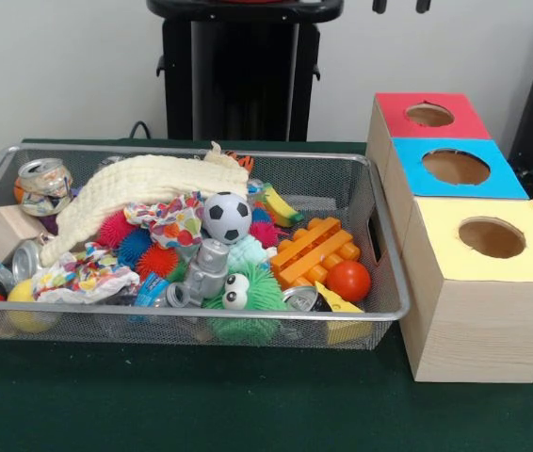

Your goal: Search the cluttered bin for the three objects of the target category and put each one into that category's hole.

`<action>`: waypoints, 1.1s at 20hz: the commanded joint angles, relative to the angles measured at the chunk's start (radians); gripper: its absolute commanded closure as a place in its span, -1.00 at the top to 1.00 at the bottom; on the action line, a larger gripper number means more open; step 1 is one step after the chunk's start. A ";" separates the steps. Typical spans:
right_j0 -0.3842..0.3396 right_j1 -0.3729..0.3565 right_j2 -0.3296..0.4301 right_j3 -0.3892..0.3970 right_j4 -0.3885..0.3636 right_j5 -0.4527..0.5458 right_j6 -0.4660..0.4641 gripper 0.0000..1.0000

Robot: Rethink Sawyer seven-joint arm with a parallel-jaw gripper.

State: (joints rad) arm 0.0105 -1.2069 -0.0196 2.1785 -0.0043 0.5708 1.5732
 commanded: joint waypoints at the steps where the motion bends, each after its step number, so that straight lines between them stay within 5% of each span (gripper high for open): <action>1: -0.023 0.023 0.007 0.028 -0.009 -0.029 0.141 1.00; 22: -0.121 0.157 0.054 0.085 -0.055 -0.272 0.104 1.00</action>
State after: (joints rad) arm -0.0793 -1.1274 -0.0194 2.2108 -0.0039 0.3838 1.5732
